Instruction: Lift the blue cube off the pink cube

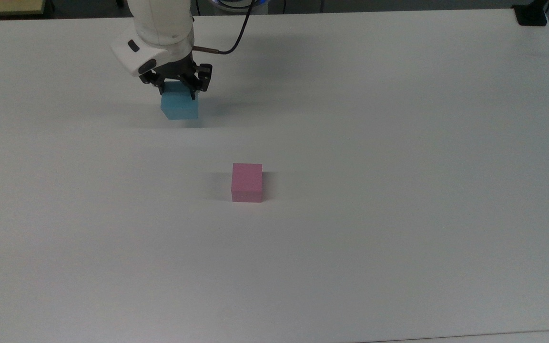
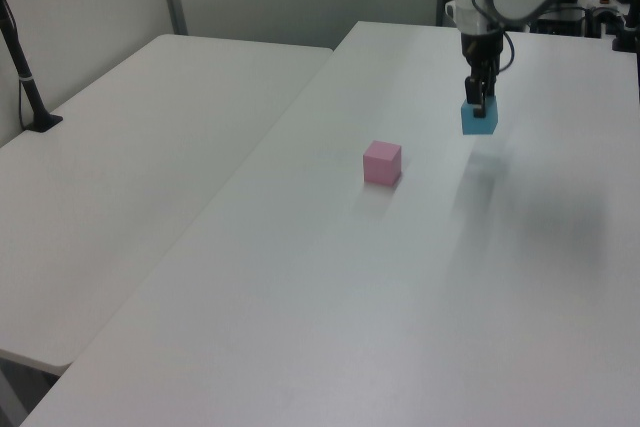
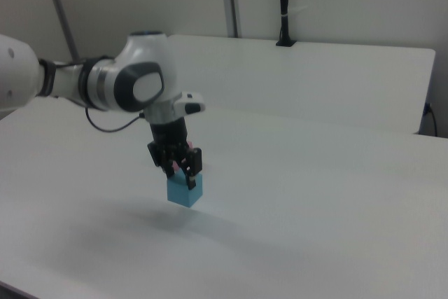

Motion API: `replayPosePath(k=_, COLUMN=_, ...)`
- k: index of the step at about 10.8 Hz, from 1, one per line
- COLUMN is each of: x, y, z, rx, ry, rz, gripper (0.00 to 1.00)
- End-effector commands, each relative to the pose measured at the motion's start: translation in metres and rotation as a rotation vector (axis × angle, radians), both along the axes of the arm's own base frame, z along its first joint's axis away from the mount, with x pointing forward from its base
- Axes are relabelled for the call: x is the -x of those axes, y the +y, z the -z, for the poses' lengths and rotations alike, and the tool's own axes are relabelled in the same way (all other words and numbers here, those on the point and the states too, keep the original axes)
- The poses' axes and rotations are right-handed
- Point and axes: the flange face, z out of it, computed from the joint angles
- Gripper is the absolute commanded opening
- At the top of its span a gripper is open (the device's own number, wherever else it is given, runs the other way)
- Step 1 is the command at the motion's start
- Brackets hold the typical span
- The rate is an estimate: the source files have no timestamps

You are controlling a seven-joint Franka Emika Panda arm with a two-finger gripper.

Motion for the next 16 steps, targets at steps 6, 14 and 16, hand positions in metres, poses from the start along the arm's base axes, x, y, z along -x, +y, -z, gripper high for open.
replayPosePath(k=6, x=0.019, y=0.0, z=0.039, rx=0.013, ry=-0.172, rz=-0.052, gripper=0.91)
replayPosePath(k=14, x=0.009, y=0.003, z=-0.101, rx=0.001, ry=-0.037, rz=0.029, gripper=1.0)
replayPosePath(k=16, x=0.011, y=0.009, z=-0.162, rx=-0.085, ry=-0.024, rz=0.073, gripper=1.0)
